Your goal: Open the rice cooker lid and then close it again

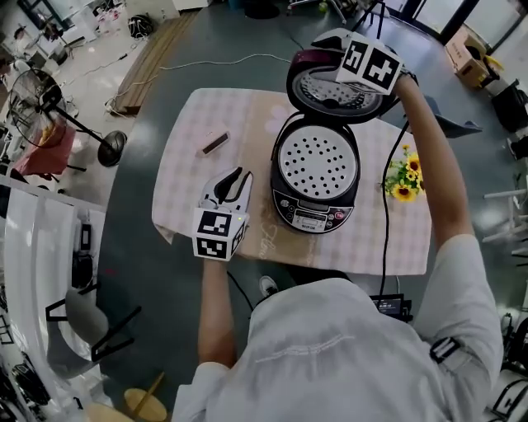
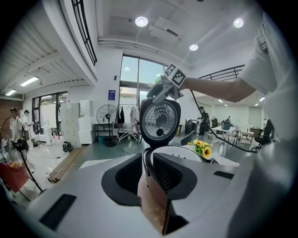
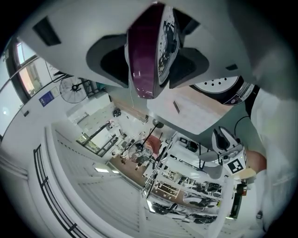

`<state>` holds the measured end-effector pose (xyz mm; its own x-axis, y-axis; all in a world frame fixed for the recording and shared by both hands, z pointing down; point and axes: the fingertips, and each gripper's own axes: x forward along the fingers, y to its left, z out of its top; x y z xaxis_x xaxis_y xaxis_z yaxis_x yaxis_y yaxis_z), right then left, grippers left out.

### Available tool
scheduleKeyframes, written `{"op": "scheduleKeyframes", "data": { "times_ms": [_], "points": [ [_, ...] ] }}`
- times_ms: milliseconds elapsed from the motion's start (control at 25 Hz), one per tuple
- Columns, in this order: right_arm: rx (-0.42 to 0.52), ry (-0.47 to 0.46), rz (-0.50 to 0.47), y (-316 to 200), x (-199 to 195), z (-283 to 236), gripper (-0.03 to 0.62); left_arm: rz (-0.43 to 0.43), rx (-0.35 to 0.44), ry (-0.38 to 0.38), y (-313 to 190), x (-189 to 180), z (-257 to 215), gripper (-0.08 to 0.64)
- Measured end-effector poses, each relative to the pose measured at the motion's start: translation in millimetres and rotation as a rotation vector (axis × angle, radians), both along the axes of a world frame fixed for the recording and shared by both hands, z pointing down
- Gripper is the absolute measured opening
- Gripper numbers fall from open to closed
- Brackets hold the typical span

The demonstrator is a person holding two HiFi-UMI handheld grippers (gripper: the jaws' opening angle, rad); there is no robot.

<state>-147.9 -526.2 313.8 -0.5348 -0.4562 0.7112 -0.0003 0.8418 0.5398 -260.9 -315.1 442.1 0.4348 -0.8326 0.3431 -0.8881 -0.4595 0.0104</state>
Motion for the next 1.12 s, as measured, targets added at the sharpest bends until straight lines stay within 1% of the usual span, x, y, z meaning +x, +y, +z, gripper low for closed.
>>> {"op": "scheduleKeyframes", "data": {
  "times_ms": [120,160,240,480,600,760,840,1120],
  "points": [
    [-0.060,0.021,-0.003,-4.1,1.4,7.4,0.290,-0.006,0.000,0.047,2.3,-7.3,-3.5,0.086],
    [-0.077,0.019,0.004,-6.4,2.4,8.9,0.288,-0.013,0.002,0.052,2.9,-10.6,-4.9,0.086],
    [-0.093,0.010,0.020,-10.3,3.5,11.1,0.257,-0.025,0.004,0.052,5.2,-16.9,-6.3,0.086],
    [-0.042,0.003,0.044,-11.4,5.4,11.7,0.215,-0.055,-0.006,0.062,16.7,-33.1,-7.9,0.086],
    [-0.042,0.003,0.045,-5.6,4.2,11.6,0.215,-0.070,-0.003,0.059,21.5,-40.1,-11.0,0.086],
    [-0.079,0.005,0.035,12.1,0.8,13.2,0.233,-0.062,0.006,0.061,28.9,-37.9,-17.0,0.086],
    [-0.103,0.009,0.027,23.2,0.2,15.3,0.264,-0.045,0.008,0.056,34.6,-32.8,-19.1,0.086],
    [-0.120,0.016,0.013,55.6,-4.5,24.3,0.305,-0.030,0.015,0.052,54.2,-30.0,-23.2,0.086]
  ]
}}
